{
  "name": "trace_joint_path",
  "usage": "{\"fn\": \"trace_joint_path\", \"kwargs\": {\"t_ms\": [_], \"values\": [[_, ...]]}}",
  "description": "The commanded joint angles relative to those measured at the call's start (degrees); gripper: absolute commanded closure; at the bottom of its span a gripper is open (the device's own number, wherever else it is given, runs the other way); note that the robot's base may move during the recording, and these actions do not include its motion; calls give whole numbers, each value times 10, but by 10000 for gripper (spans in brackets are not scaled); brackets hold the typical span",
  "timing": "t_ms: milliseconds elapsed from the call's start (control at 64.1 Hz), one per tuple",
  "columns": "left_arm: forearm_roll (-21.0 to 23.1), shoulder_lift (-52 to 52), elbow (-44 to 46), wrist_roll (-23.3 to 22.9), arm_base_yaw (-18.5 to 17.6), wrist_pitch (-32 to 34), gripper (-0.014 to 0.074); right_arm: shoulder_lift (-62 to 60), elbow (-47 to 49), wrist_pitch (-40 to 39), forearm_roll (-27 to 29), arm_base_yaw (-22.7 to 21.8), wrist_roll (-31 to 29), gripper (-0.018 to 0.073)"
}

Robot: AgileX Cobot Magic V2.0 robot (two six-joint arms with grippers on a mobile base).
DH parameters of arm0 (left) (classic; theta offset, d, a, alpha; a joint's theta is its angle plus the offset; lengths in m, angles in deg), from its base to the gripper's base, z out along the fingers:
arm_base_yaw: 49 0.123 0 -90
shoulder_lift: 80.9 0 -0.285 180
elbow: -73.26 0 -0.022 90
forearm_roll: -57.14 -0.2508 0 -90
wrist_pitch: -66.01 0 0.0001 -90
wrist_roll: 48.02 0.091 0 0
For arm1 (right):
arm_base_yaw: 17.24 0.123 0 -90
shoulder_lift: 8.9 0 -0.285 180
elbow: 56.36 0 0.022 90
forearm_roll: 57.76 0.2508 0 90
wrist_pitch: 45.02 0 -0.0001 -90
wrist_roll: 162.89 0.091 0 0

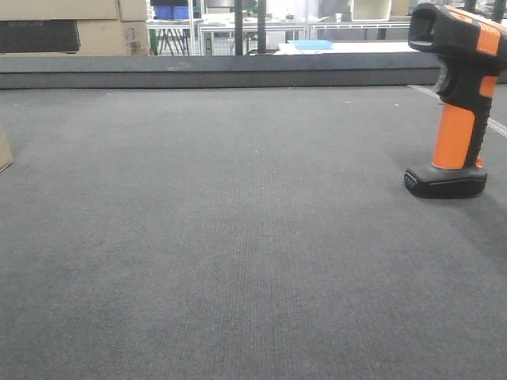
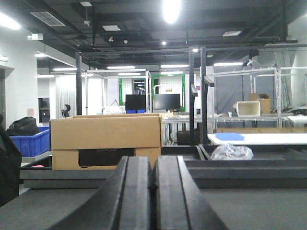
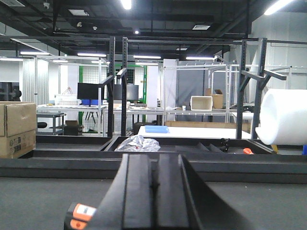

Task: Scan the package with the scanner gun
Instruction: 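Lower the open left gripper over the tall cardboard box, then close the left gripper on the box and lift it up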

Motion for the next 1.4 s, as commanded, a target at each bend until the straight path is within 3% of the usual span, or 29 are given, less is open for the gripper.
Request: {"fn": "trace_joint_path", "kwargs": {"t_ms": [0, 62, 203, 327, 452, 608, 733, 904, 1060, 1201, 1388], "values": [[-5, 41, 53, 0, -2, -56, 538, 44, 36, 6, 2, -1, 0, 649], [-5, 67, 82, 0, -2, -82, 433, 79, 52, 6, 2, -1, 0, 553], [-5, 138, 131, 0, -2, -140, 220, 139, 70, 6, 2, -1, 0, 228], [14, 195, 170, 0, -2, -206, 84, 186, 70, 11, 2, -1, 0, -20], [39, 263, 213, -1, -2, -273, -8, 214, 70, 19, 2, -1, 0, -9], [53, 369, 303, -6, -2, -386, -4, 233, 70, 22, 2, -1, 0, -9], [23, 467, 400, -21, -2, -491, -4, 237, 70, 23, 2, 0, 0, -9], [-69, 611, 537, -34, -2, -639, -3, 237, 70, 23, 2, 24, 0, -9], [-116, 728, 638, -34, 0, -641, -3, 237, 70, 24, 2, 40, 0, -9], [-92, 786, 660, -30, 23, -641, -3, 237, 70, 29, 2, 40, 0, -9], [-59, 841, 660, 12, 51, -641, -3, 237, 70, 37, 2, 40, 0, -9]]}}
